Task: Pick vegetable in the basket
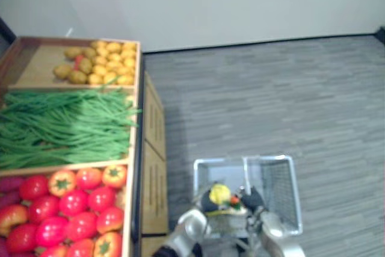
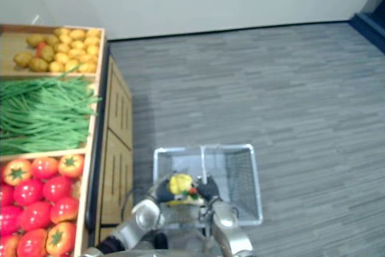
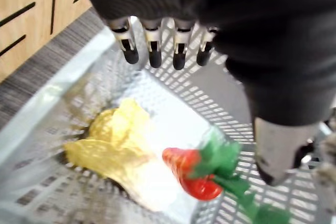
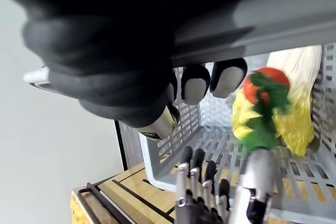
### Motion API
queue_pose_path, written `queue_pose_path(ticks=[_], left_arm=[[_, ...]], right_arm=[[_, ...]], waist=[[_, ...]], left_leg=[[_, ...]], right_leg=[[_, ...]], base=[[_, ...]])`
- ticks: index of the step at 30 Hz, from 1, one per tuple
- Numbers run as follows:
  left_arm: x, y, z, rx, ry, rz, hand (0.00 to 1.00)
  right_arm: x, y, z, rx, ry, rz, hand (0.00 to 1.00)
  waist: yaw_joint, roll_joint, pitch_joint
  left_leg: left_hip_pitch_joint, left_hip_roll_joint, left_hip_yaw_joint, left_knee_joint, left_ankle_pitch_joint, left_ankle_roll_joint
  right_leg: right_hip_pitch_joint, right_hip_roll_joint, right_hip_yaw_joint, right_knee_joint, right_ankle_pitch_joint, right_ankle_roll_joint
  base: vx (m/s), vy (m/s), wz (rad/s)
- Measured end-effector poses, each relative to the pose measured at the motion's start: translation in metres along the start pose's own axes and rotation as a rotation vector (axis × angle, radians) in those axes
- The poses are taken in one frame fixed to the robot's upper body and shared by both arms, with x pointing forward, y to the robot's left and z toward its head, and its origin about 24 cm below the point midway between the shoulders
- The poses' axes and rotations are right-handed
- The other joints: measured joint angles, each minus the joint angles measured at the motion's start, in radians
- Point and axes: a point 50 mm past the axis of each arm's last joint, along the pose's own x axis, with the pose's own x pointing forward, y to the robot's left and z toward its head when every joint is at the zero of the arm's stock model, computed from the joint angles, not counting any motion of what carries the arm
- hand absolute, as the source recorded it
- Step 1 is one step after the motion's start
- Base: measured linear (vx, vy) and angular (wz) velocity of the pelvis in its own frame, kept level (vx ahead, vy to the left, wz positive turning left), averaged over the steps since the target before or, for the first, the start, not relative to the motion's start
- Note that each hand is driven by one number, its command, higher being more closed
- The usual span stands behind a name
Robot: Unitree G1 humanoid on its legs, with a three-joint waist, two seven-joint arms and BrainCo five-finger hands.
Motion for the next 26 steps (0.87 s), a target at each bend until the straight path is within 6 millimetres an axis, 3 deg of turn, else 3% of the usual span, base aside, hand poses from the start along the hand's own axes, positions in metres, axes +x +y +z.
queue_pose_path(ticks=[5,10,12,17,20,24,26], left_arm=[[-0.001,0.006,-0.005,-0.050,0.022,0.041,0.00],[-0.003,0.034,0.000,-0.174,-0.015,0.177,0.00],[-0.007,0.051,-0.007,-0.230,-0.005,0.270,0.00],[-0.017,0.073,-0.031,-0.352,0.078,0.416,0.00],[-0.021,0.069,-0.058,-0.396,0.204,0.427,0.00],[-0.041,0.041,-0.108,-0.420,0.468,0.361,0.00],[-0.052,0.031,-0.121,-0.430,0.547,0.341,0.00]], right_arm=[[-0.005,-0.024,-0.006,-0.013,0.010,-0.138,1.00],[-0.012,-0.067,-0.012,-0.016,0.043,-0.373,1.00],[-0.016,-0.086,-0.017,0.011,0.064,-0.471,1.00],[-0.023,-0.109,-0.032,0.001,0.136,-0.585,1.00],[-0.029,-0.116,-0.048,0.001,0.225,-0.617,1.00],[-0.035,-0.121,-0.063,0.015,0.305,-0.659,1.00],[-0.037,-0.125,-0.064,0.029,0.311,-0.681,1.00]], waist=[[0.000,-0.002,-0.001],[0.000,-0.001,-0.001],[0.000,-0.001,-0.002],[0.003,0.004,-0.016],[0.004,0.004,-0.020],[0.003,-0.002,-0.023],[0.003,-0.005,-0.027]], left_leg=[[0.010,0.000,0.000,-0.001,0.000,0.000],[0.010,0.003,0.000,-0.001,-0.001,-0.002],[0.010,0.006,-0.001,-0.002,-0.002,-0.003],[0.011,0.007,-0.003,-0.010,-0.002,-0.004],[0.030,0.005,-0.005,-0.018,-0.002,-0.003],[0.042,0.000,-0.002,-0.022,-0.001,-0.003],[0.043,-0.001,0.000,-0.022,-0.001,-0.002]], right_leg=[[0.011,-0.002,-0.002,-0.004,0.000,0.000],[0.011,-0.004,-0.006,-0.004,-0.001,0.000],[0.011,-0.002,-0.009,-0.004,-0.003,-0.002],[0.013,-0.001,-0.020,-0.004,-0.003,-0.003],[0.029,-0.003,-0.035,-0.004,-0.003,-0.003],[0.037,-0.008,-0.040,-0.004,-0.003,-0.003],[0.037,-0.009,-0.040,-0.004,-0.003,-0.003]], base=[[-0.05,-0.013,0.00],[-0.02,-0.005,0.00],[0.00,0.000,0.00],[0.00,0.000,0.00],[0.00,0.000,0.00],[-0.03,-0.001,-0.03],[-0.04,-0.008,-0.03]])
